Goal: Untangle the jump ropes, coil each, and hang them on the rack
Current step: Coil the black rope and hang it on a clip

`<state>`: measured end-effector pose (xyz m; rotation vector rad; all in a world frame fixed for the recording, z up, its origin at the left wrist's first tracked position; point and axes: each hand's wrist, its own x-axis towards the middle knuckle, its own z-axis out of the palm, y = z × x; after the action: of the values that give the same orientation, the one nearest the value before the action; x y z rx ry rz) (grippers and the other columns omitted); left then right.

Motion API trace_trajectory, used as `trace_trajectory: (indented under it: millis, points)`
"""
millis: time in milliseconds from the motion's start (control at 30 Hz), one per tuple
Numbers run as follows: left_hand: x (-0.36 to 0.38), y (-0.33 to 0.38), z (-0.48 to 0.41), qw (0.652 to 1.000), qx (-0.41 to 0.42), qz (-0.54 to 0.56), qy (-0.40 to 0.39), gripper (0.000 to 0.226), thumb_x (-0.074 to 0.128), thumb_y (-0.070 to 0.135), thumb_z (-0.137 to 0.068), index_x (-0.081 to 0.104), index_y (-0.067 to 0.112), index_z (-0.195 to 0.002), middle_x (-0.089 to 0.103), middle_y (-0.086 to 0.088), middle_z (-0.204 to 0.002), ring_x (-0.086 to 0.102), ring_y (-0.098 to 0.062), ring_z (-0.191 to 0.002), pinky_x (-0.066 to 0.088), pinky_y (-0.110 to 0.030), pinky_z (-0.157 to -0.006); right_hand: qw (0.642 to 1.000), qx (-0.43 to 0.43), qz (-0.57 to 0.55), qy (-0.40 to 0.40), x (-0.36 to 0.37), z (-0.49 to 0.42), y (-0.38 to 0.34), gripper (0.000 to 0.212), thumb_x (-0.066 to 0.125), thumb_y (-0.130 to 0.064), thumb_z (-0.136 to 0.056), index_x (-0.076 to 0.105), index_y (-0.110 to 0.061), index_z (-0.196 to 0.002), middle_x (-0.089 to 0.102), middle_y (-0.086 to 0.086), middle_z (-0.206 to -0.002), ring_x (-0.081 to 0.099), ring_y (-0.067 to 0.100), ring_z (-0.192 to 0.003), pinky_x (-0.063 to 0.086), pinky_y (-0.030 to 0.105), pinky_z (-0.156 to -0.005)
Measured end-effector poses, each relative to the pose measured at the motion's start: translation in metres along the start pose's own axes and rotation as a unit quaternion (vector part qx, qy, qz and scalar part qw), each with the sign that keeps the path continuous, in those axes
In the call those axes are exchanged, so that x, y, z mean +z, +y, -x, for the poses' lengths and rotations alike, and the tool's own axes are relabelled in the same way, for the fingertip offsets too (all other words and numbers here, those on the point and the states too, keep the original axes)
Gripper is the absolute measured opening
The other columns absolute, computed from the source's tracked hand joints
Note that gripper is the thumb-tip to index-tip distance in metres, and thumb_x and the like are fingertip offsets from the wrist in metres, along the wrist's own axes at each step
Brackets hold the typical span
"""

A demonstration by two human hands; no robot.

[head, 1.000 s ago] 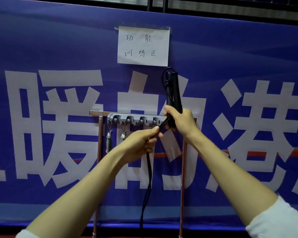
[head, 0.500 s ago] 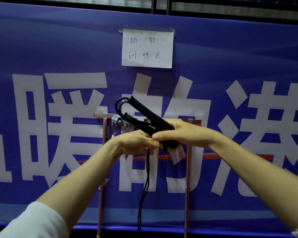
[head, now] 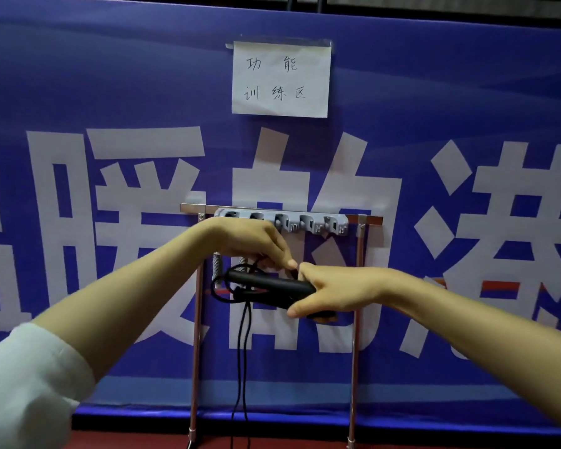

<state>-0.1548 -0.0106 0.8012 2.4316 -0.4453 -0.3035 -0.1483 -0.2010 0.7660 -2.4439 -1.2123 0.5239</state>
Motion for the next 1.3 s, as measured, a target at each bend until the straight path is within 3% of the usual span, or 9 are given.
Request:
trace_trajectory:
  millis: [133, 300, 433, 633, 733, 833, 933, 1033, 1300]
  points:
    - [0.024, 0.011, -0.017, 0.954, 0.001, -0.279, 0.112, 0.021, 0.064, 0.027, -0.09, 0.076, 0.01, -0.092, 0.061, 0.007, -0.066, 0.049, -0.004, -0.057, 0.039, -0.016, -0.056, 0.998, 0.036, 0.046, 0.017, 0.001, -0.019, 0.016, 0.042, 0.062, -0.021, -0.093, 0.037, -0.001, -0.12, 0.051, 0.002, -0.077, 0.052, 0.011, -0.056, 0.043, 0.022, -0.051]
    - [0.045, 0.002, -0.023, 0.919, 0.026, -0.298, 0.256, 0.023, 0.058, 0.029, -0.094, 0.073, 0.013, -0.098, 0.07, -0.006, -0.089, 0.062, -0.021, -0.081, 0.052, -0.035, -0.079, 0.952, 0.102, 0.266, 0.111, -0.012, -0.027, 0.024, 0.039, 0.056, -0.03, -0.095, 0.04, -0.007, -0.122, 0.061, 0.009, -0.096, 0.058, 0.02, -0.076, 0.044, 0.029, -0.059]
    - [0.045, 0.003, -0.018, 0.918, -0.027, -0.325, 0.226, 0.034, 0.045, 0.037, -0.101, 0.067, 0.01, -0.099, 0.056, 0.001, -0.067, 0.057, -0.02, -0.066, 0.05, -0.033, -0.07, 0.87, 0.139, 0.452, 0.139, -0.019, -0.024, 0.034, 0.023, 0.049, -0.023, -0.097, 0.053, -0.008, -0.114, 0.059, 0.007, -0.097, 0.054, 0.022, -0.077, 0.046, 0.033, -0.066]
    - [0.066, -0.001, -0.026, 0.963, 0.043, 0.1, 0.248, 0.029, 0.051, 0.033, -0.1, 0.069, 0.011, -0.091, 0.056, 0.002, -0.064, 0.044, -0.008, -0.05, 0.037, -0.016, -0.048, 0.81, 0.16, 0.469, 0.313, -0.036, -0.027, 0.056, 0.026, 0.041, -0.012, -0.099, 0.043, 0.0, -0.122, 0.065, 0.013, -0.104, 0.065, 0.03, -0.087, 0.041, 0.035, -0.06]
    - [0.073, 0.0, -0.028, 0.914, 0.054, 0.38, 0.135, 0.019, 0.059, 0.028, -0.096, 0.064, 0.01, -0.089, 0.057, 0.0, -0.071, 0.053, -0.009, -0.058, 0.048, -0.022, -0.059, 0.789, 0.127, 0.459, 0.388, -0.041, -0.028, 0.052, 0.019, 0.042, -0.008, -0.097, 0.044, -0.001, -0.114, 0.065, 0.015, -0.103, 0.064, 0.033, -0.091, 0.044, 0.037, -0.063]
    - [0.069, 0.003, -0.035, 0.876, 0.087, 0.449, 0.153, 0.026, 0.058, 0.036, -0.095, 0.064, 0.012, -0.087, 0.052, 0.002, -0.068, 0.049, -0.009, -0.058, 0.044, -0.021, -0.059, 0.78, 0.108, 0.469, 0.4, -0.037, -0.03, 0.046, 0.02, 0.04, -0.008, -0.098, 0.042, -0.002, -0.117, 0.064, 0.016, -0.108, 0.063, 0.033, -0.097, 0.041, 0.035, -0.064]
    - [0.066, 0.009, -0.038, 0.903, 0.114, 0.216, 0.352, 0.014, 0.062, 0.025, -0.094, 0.066, 0.013, -0.087, 0.061, 0.002, -0.073, 0.052, -0.012, -0.064, 0.043, -0.023, -0.059, 0.794, 0.104, 0.449, 0.397, -0.032, -0.032, 0.048, 0.047, 0.043, -0.016, -0.1, 0.026, 0.003, -0.14, 0.061, 0.017, -0.117, 0.064, 0.034, -0.097, 0.045, 0.038, -0.065]
    - [0.07, 0.011, -0.042, 0.828, 0.095, -0.203, 0.514, 0.014, 0.058, 0.023, -0.094, 0.067, 0.012, -0.096, 0.066, -0.001, -0.092, 0.06, -0.02, -0.084, 0.048, -0.034, -0.069, 0.829, 0.106, 0.41, 0.366, -0.027, -0.031, 0.049, 0.074, 0.048, -0.024, -0.099, 0.0, 0.004, -0.149, 0.062, 0.019, -0.117, 0.064, 0.036, -0.095, 0.044, 0.039, -0.066]
    - [0.06, 0.013, -0.049, 0.719, 0.194, -0.403, 0.533, 0.015, 0.082, 0.003, -0.063, 0.069, 0.007, -0.069, 0.059, -0.008, -0.063, 0.057, -0.028, -0.056, 0.028, -0.023, -0.045, 0.88, 0.147, 0.287, 0.349, -0.019, -0.043, 0.049, 0.048, 0.052, -0.03, -0.097, 0.037, -0.001, -0.133, 0.062, 0.018, -0.115, 0.062, 0.037, -0.1, 0.042, 0.037, -0.067]
